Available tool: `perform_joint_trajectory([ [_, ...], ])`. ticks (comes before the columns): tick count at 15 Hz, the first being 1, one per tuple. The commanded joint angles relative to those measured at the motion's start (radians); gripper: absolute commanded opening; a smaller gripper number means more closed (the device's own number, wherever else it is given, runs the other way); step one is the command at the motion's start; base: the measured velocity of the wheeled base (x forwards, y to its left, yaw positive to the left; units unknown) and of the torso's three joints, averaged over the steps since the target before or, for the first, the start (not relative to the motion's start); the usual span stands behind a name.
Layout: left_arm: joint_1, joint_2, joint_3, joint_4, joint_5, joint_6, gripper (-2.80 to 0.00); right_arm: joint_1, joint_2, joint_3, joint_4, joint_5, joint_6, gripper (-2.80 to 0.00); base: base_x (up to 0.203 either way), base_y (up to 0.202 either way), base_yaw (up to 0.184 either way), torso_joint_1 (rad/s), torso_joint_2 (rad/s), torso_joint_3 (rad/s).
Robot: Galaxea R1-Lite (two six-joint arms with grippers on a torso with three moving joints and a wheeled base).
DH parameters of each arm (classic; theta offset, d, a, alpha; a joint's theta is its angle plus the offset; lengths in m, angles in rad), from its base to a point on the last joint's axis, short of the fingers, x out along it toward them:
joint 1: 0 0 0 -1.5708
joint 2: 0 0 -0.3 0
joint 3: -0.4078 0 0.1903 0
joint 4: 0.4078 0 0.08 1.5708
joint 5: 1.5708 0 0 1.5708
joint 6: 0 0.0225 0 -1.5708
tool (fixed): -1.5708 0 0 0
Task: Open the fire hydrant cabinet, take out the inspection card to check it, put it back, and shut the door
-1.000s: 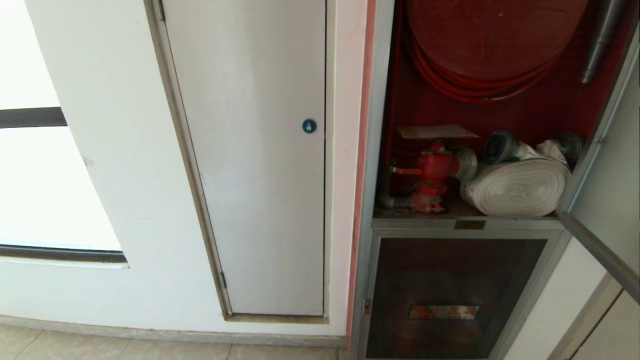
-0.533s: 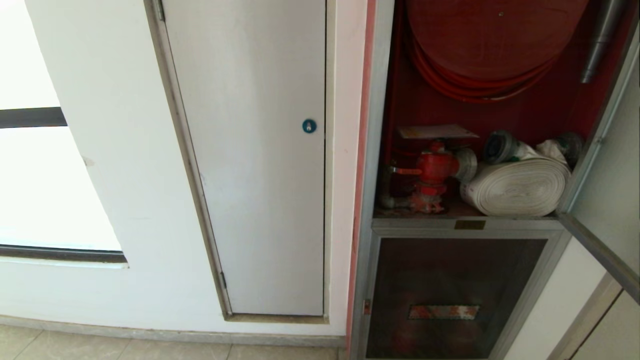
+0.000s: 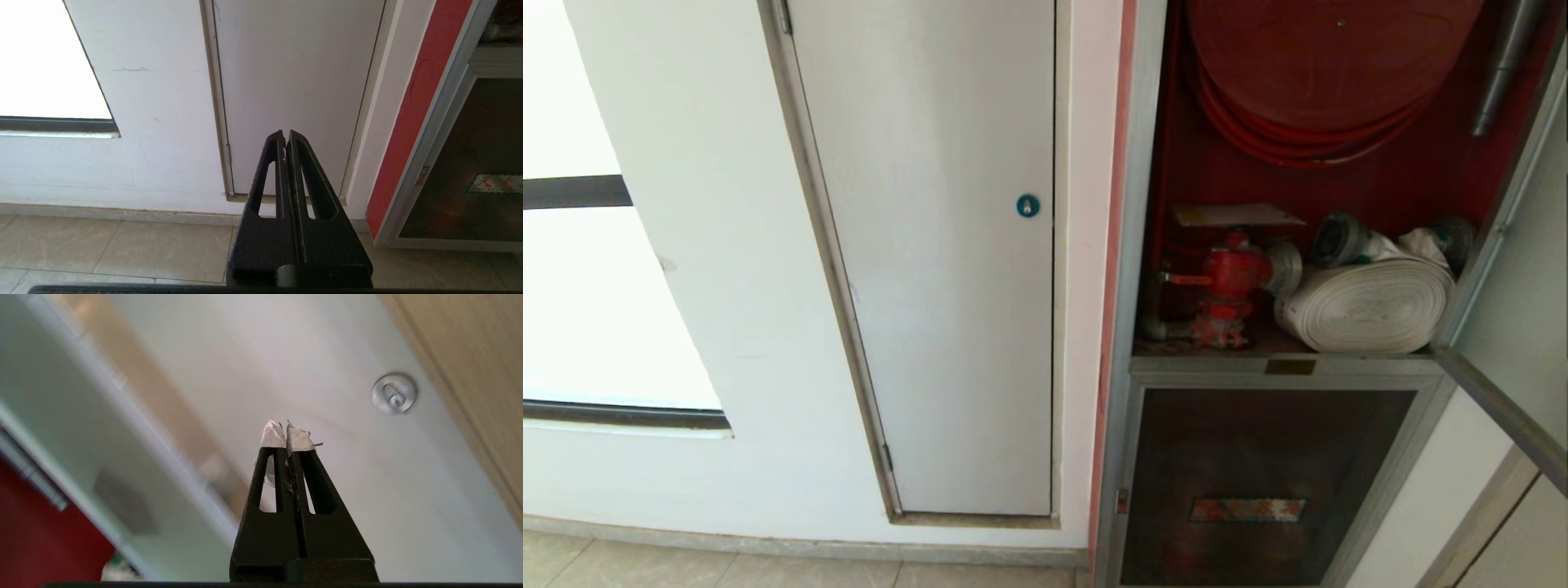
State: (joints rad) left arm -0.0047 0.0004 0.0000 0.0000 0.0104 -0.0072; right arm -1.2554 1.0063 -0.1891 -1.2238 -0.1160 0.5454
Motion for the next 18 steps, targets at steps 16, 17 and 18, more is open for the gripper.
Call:
perform_joint_trajectory([
  [16,0.000,0.001,0.000,0.000,0.000,0.000,-2.80,0.021,0.051,-0.018,0.054,0.131,-0.005,-2.80,0.000,0.000,0.000,0.000,0.00,0.000],
  [17,0.000,0.000,0.000,0.000,0.000,0.000,-2.80,0.031,0.040,-0.018,0.056,0.131,-0.005,-2.80,0.000,0.000,0.000,0.000,0.00,0.000],
  [18,0.000,0.000,0.000,0.000,0.000,0.000,-2.80,0.041,0.035,-0.019,0.056,0.131,-0.006,-2.80,0.000,0.000,0.000,0.000,0.00,0.000],
])
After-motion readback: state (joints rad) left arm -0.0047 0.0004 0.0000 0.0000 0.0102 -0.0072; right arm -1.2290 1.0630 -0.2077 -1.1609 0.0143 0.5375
